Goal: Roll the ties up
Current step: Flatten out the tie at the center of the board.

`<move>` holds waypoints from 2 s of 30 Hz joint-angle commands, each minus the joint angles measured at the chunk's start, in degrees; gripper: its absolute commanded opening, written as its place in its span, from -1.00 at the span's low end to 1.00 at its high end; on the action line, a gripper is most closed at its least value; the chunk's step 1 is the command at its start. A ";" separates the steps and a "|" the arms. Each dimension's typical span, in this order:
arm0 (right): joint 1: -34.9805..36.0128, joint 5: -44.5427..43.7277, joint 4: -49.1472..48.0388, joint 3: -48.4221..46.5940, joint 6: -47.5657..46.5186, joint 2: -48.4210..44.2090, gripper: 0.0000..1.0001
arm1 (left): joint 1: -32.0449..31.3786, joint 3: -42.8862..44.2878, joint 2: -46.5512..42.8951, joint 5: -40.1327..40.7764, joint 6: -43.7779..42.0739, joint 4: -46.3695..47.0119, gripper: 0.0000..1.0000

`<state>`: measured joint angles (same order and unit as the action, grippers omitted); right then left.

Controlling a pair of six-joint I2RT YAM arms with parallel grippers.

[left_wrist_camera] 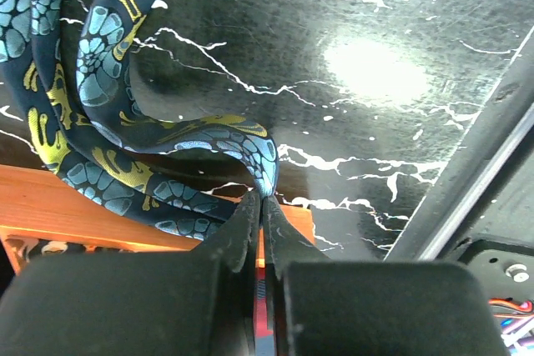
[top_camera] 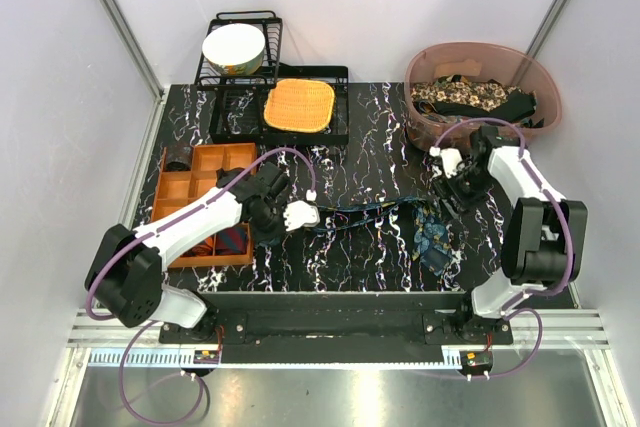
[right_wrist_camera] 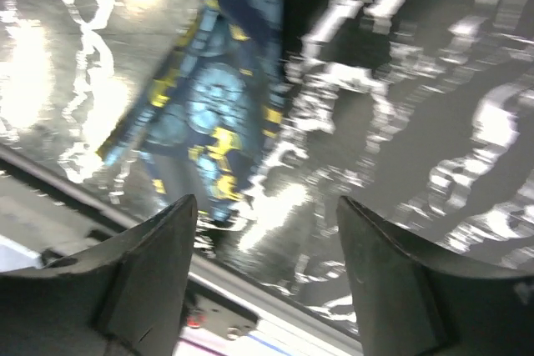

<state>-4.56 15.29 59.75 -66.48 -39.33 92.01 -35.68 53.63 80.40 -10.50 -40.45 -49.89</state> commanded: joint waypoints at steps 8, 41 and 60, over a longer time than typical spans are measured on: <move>2.36 5.46 -2.27 6.63 6.20 8.18 -0.06 | 1.32 3.33 -0.33 -3.47 2.83 0.49 -1.00; -7.50 -1.68 15.93 -24.50 -8.23 9.79 0.31 | 13.88 22.40 21.37 -11.65 9.24 -0.56 -1.00; 2.89 -13.61 -10.44 5.31 -0.56 5.46 -0.82 | 13.80 18.18 18.83 -11.21 9.33 0.14 -1.00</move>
<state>-1.65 7.79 54.89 -59.83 -37.52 98.00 -21.78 72.49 102.39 -20.80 -30.85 -50.87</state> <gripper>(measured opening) 0.363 0.008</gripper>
